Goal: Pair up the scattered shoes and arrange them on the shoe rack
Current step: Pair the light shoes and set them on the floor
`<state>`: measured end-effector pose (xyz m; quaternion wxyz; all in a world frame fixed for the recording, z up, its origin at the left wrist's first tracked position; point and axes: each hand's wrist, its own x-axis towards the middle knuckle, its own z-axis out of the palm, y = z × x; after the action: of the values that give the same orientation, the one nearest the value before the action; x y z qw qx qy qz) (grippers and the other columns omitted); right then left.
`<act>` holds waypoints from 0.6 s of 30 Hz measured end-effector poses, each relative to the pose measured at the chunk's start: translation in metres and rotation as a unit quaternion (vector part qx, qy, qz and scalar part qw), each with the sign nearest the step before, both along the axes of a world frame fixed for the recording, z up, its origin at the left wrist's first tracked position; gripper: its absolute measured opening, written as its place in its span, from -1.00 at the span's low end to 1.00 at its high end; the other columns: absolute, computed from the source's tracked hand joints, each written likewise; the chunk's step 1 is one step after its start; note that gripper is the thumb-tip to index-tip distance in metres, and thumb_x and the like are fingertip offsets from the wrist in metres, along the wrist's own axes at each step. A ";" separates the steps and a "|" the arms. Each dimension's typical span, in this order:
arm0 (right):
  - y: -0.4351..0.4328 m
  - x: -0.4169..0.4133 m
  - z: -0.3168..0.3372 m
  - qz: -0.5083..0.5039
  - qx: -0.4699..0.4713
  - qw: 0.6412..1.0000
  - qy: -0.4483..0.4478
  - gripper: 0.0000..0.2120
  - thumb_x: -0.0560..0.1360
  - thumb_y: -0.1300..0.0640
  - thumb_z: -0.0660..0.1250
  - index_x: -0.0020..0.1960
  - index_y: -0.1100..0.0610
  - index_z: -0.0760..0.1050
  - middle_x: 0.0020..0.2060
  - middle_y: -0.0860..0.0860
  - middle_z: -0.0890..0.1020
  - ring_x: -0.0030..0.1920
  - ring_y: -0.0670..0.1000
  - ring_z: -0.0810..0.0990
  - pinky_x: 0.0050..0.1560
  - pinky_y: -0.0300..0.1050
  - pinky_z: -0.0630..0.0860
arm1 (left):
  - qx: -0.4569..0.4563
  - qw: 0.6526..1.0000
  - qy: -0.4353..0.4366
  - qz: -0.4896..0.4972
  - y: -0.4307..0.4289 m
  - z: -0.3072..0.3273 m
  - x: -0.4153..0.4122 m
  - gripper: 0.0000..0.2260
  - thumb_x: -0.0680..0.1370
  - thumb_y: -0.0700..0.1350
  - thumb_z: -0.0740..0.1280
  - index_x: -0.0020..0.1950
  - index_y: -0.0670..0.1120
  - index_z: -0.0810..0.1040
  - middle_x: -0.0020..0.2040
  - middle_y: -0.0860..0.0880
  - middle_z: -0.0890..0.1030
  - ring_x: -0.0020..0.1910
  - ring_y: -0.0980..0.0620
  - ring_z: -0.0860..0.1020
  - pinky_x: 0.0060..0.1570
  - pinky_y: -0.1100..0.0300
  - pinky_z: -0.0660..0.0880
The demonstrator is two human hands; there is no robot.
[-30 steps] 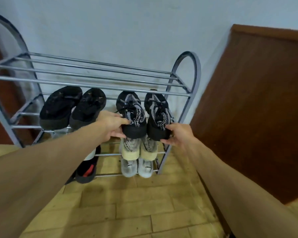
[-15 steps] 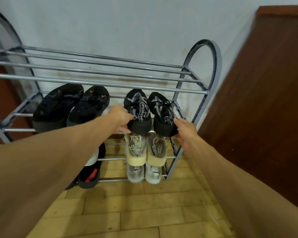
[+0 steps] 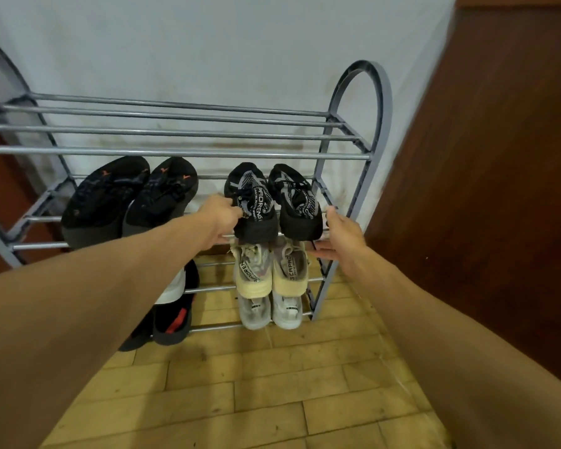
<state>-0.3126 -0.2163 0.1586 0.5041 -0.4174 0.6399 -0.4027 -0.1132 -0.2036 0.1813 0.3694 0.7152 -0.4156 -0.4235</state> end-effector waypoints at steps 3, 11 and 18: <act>0.033 -0.026 -0.002 0.045 -0.073 0.984 0.158 -0.76 0.60 0.05 0.19 0.23 0.03 0.50 0.18 0.05 0.60 0.13 0.08 0.60 0.15 0.11 0.58 | -0.079 0.991 -0.096 0.055 0.026 0.008 -0.018 -0.64 0.53 -0.11 0.32 0.31 -0.12 0.46 0.17 -0.05 0.52 0.02 -0.02 0.50 -0.02 0.15 0.46; 0.185 -0.141 -0.026 0.170 0.133 0.952 0.219 -0.66 0.62 0.12 0.16 0.34 0.22 0.47 0.20 0.18 0.59 0.07 0.21 0.59 -0.27 -0.20 0.43 | -0.051 0.987 -0.061 -0.141 0.152 0.020 -0.137 -0.87 0.46 -0.14 0.36 -0.29 -0.03 0.51 -0.08 -0.09 0.56 -0.09 -0.04 0.52 0.02 0.07 0.52; 0.329 -0.240 -0.104 0.146 0.267 0.919 0.250 -0.87 0.60 0.21 0.20 0.12 0.11 0.44 -0.17 -0.02 0.51 -0.09 0.01 0.52 -0.31 -0.34 0.46 | 0.105 0.883 -0.082 -0.450 0.270 -0.035 -0.243 -0.76 0.51 -0.07 0.30 0.16 -0.04 0.59 0.09 0.00 0.61 0.04 0.01 0.60 0.06 0.14 0.53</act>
<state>-0.5522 0.1123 0.0543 0.4731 -0.4433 0.7610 -0.0216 -0.3558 0.0664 0.1458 0.0262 0.5177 -0.6750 -0.5250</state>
